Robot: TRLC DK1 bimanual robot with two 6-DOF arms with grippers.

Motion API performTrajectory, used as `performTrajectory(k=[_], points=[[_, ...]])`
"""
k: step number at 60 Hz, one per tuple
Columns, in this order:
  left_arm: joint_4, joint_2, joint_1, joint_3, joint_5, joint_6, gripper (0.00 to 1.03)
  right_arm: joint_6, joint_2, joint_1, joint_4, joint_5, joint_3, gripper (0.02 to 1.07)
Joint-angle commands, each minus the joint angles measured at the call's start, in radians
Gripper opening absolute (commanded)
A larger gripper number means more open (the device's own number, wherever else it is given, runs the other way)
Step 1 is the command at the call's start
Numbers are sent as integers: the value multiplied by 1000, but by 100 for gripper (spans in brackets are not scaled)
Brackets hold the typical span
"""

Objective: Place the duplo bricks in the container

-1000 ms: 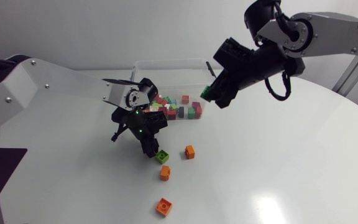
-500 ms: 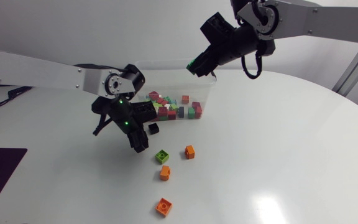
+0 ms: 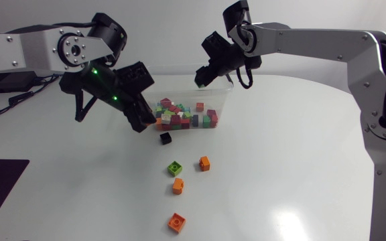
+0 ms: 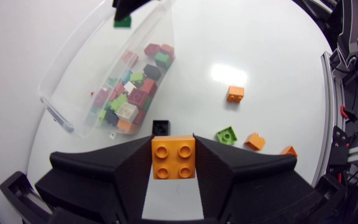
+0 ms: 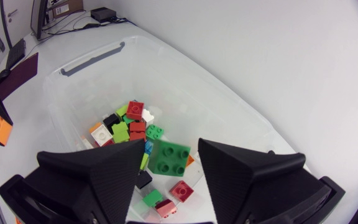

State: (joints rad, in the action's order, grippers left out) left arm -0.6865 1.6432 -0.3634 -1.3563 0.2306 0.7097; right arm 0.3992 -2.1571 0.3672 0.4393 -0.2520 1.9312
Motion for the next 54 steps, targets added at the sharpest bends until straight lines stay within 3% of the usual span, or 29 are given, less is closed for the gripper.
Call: performTrajectory(k=[1, 16, 42, 54], points=[[30, -22, 18, -61, 29, -42, 34, -19, -21, 6, 3, 14, 37, 97], [150, 78, 46, -193, 52, -158, 35, -20, 100, -4, -10, 13, -78, 101], [291, 308, 77, -395, 52, -335, 37, 15, 418, -17, -83, 8, -534, 100], [309, 438, 96, -534, 44, -383, 39, 171, 540, 10, -27, -33, -735, 101]])
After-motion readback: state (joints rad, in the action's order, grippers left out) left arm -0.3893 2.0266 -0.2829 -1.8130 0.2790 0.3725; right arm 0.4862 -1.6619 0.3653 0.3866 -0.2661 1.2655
